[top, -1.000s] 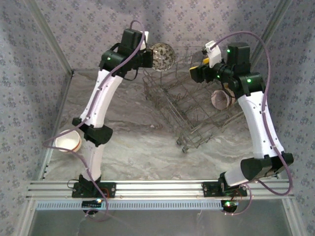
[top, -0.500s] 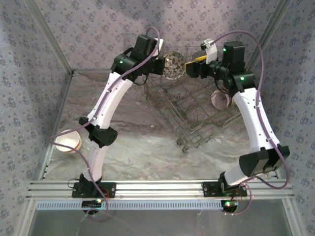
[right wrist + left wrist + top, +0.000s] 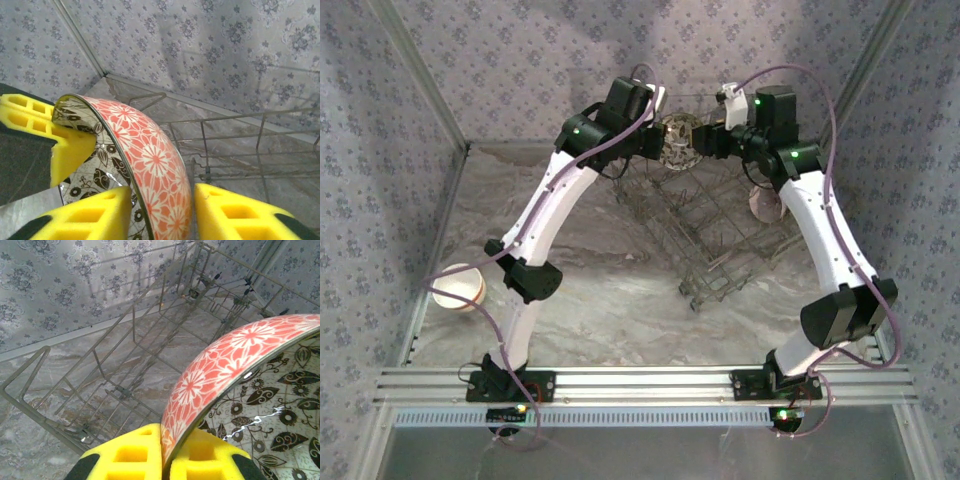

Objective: Load the bowls into the dish rack

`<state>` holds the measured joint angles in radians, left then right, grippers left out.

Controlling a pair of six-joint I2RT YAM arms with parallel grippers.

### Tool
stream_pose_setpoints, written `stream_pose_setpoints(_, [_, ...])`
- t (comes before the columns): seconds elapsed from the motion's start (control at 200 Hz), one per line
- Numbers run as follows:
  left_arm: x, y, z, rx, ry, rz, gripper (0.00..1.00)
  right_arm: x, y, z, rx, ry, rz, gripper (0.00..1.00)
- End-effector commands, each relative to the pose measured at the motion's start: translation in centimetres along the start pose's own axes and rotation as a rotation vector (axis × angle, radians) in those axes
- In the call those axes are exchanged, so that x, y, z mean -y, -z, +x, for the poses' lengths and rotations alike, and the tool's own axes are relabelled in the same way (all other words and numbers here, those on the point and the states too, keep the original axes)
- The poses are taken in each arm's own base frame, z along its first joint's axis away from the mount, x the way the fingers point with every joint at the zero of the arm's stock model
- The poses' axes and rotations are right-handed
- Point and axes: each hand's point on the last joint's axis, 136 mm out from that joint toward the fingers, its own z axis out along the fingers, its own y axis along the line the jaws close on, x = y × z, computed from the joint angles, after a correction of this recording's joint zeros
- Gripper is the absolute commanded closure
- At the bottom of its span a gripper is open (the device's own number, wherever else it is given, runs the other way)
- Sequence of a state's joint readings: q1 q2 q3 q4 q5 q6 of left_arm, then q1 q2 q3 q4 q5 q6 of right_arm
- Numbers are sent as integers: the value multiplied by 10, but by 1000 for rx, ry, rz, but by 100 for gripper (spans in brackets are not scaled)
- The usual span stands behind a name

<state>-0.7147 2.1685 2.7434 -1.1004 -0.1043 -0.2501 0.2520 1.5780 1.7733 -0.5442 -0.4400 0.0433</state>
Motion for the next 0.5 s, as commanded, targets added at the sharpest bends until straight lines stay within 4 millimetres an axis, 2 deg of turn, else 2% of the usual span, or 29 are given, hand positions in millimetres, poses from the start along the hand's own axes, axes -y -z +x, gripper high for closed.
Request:
stream_pose_setpoints(0.0, [6,24,-22,87,-11,11,100,0,4,-8,19,22,51,67])
stream_pose_setpoints(0.28, [-4,25,-17,74,10,-51,100,-8,-1,-8,3,113,144,81])
stream_pose_setpoints(0.46, [1,27,-17,75,2,-42,100,-14,-11,-7,-17,137,158,88])
stream_pose_setpoints(0.495, [1,28,-16,75,4,-43,100,-14,-12,-1,-40,136,166,90])
